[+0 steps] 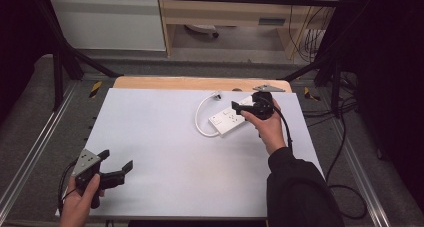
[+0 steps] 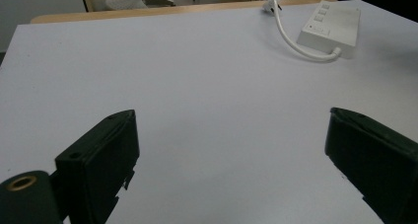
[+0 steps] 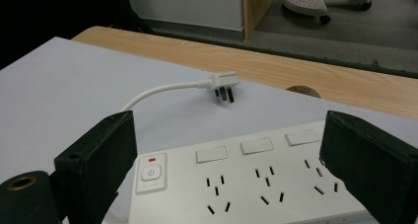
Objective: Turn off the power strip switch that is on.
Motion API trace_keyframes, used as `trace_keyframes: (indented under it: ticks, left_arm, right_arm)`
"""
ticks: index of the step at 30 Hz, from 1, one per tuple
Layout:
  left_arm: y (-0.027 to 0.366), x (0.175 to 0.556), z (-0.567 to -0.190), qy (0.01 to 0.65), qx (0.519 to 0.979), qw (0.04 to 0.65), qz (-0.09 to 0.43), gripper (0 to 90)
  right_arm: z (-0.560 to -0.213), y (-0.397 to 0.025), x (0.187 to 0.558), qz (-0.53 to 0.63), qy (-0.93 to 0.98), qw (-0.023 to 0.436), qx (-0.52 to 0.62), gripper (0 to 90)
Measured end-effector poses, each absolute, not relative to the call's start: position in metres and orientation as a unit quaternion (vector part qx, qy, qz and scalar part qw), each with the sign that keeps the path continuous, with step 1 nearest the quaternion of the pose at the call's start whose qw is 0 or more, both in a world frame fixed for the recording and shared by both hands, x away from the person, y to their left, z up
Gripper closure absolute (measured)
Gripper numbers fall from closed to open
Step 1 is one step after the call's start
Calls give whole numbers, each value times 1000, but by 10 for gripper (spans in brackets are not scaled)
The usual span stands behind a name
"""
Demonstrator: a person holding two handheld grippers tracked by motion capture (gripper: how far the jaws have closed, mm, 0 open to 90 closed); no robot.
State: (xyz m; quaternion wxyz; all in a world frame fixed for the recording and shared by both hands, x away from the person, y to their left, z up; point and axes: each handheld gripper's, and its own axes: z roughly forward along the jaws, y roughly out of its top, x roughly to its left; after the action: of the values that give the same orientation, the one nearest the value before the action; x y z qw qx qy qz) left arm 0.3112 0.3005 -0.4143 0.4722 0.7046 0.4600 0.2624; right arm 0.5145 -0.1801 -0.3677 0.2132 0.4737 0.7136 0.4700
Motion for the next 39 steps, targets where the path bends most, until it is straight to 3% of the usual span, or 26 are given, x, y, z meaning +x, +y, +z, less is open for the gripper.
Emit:
trace_keyframes:
  ticks: [13, 26, 39]
  left_arm:
    - [302, 311, -414, 469, 697, 476, 260, 55]
    - [303, 311, -416, 475, 695, 475, 257, 55]
    - [303, 311, -416, 473, 696, 475, 258, 55]
  right_arm:
    - [-343, -201, 480, 492, 711, 225, 450, 34]
    - [-323, -221, 448, 518, 701, 243, 426, 53]
    - [-328, -242, 414, 535, 680, 279, 417, 27]
